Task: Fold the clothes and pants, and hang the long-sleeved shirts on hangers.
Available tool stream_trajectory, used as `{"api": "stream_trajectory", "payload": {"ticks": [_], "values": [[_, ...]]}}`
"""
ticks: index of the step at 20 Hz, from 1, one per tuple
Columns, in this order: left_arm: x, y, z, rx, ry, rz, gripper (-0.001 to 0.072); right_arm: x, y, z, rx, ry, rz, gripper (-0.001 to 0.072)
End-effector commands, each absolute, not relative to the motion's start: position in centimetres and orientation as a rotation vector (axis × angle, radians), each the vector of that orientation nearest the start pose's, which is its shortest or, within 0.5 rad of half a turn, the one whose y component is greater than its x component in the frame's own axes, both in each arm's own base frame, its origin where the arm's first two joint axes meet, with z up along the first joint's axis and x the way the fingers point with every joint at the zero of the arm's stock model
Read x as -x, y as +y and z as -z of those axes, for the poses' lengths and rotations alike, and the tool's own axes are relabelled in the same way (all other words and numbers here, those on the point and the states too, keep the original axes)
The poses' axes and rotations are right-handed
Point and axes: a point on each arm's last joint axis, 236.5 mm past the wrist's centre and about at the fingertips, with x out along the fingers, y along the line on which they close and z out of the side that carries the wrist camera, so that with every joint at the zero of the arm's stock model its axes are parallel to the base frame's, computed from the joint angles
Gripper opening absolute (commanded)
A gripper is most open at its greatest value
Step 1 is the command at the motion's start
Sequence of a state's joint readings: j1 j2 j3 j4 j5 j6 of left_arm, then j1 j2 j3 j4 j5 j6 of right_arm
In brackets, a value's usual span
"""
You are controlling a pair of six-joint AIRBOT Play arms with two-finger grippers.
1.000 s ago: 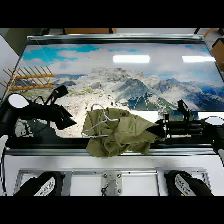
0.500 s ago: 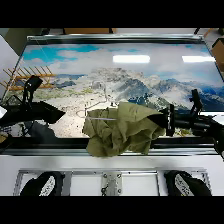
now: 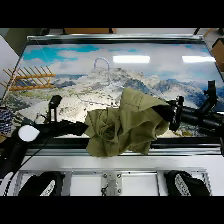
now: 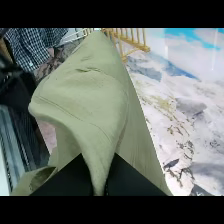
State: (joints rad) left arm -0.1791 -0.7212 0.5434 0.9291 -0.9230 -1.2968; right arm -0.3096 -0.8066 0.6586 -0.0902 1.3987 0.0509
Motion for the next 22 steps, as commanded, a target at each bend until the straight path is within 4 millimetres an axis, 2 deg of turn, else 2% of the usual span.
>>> {"api": "stream_trajectory", "payload": {"ticks": [1, 3, 5, 8, 12, 13, 15, 16, 17, 18, 22], "values": [[-24.7, -20.5, -0.9, 0.426, 1.006, 0.533, 0.0685, -28.6, 15.2, -18.7, -0.122, 0.202, -1.071, 0.0008], [-23.8, -22.8, -0.2, 0.430, 1.033, 0.564, 0.0685, -28.6, 15.2, -18.7, -0.123, 0.202, -1.072, 0.0008], [-22.6, -24.2, 2.0, 0.407, 1.112, 0.575, 0.0684, -28.5, 15.2, -18.7, -0.122, 0.201, -1.071, 0.0008], [-22.0, -24.5, 4.9, 0.434, 1.218, 0.513, 0.0684, -28.5, 15.2, -18.8, -0.118, 0.199, -1.072, 0.0008], [-22.3, -24.4, 6.5, 0.443, 1.248, 0.471, 0.0676, -28.3, 15.3, -18.9, -0.113, 0.194, -1.072, 0.0008], [-22.3, -24.3, 6.7, 0.441, 1.254, 0.468, 0.0527, -28.3, 15.3, -18.9, -0.112, 0.196, -1.072, 0.0008], [-22.8, -24.3, 6.5, 0.446, 1.231, 0.464, 0.0274, -28.3, 15.3, -18.9, -0.131, 0.209, -1.070, 0.0008], [-23.2, -24.3, 6.3, 0.444, 1.209, 0.464, 0.0042, -28.3, 15.3, -18.8, -0.141, 0.216, -1.069, 0.0008], [-23.7, -23.9, 5.8, 0.449, 1.189, 0.460, 0.0011, -28.3, 15.3, -18.9, -0.152, 0.222, -1.067, 0.0008], [-24.3, -23.3, 5.2, 0.469, 1.168, 0.446, 0.0011, -28.2, 15.3, -19.0, -0.150, 0.222, -1.067, 0.0008], [-27.3, -18.2, 2.9, 0.532, 1.083, 0.354, 0.0009, -27.0, 15.6, -19.6, -0.165, 0.249, -1.060, 0.0008]]}}
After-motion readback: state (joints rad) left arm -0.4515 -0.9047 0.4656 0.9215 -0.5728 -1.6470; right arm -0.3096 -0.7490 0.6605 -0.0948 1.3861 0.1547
